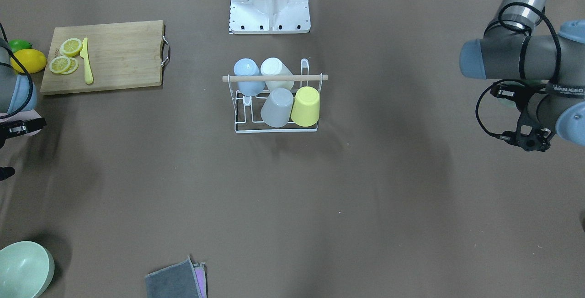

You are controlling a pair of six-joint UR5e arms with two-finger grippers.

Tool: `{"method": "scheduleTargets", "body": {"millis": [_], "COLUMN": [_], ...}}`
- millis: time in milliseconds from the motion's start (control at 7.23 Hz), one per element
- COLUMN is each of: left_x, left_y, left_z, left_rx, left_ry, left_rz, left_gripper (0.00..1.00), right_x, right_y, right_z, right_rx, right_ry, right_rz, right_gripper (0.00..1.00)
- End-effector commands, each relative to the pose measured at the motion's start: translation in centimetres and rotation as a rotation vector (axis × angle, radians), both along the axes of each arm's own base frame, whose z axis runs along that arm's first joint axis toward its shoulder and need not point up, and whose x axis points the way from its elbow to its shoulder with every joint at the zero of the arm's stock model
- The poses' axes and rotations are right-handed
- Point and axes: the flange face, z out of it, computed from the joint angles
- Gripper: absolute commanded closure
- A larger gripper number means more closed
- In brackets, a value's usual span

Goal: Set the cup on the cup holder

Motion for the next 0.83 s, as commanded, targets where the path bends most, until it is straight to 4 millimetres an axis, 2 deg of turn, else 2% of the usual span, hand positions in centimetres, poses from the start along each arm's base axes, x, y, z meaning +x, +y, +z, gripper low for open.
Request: {"method": "scheduleTargets", "body": {"millis": [0,138,277,553,692], "left_x": [-1.0,-1.8,-2.5,-3.0,-3.0], "left_y": [-0.4,-0.2,1.0,1.5,1.4], "left_z": [-3.9,-5.9,-6.5,-5.8,-5.1], "left_rx": [0.212,0.297,0.383,0.549,0.626], "left_ry": [-0.067,-0.080,-0.051,0.020,0.056], "left_rz": [0.030,0.014,-0.026,-0.117,-0.172], "left_gripper": [1.00,1.00,1.00,1.00,1.00], "right_x": [-0.2,-0.5,-0.6,0.8,0.8], "right_y": [-1.3,-1.5,-1.9,-3.6,-3.8], "right_z": [-2.2,-2.8,-3.5,-6.4,-7.0], "right_rx": [0.009,0.024,0.020,0.064,0.072], "right_ry": [-0.149,-0.212,-0.275,-0.371,-0.406], "right_rz": [0.061,0.066,0.097,0.156,0.171], "right_gripper": [0.60,0.61,0.61,0.63,0.63]}}
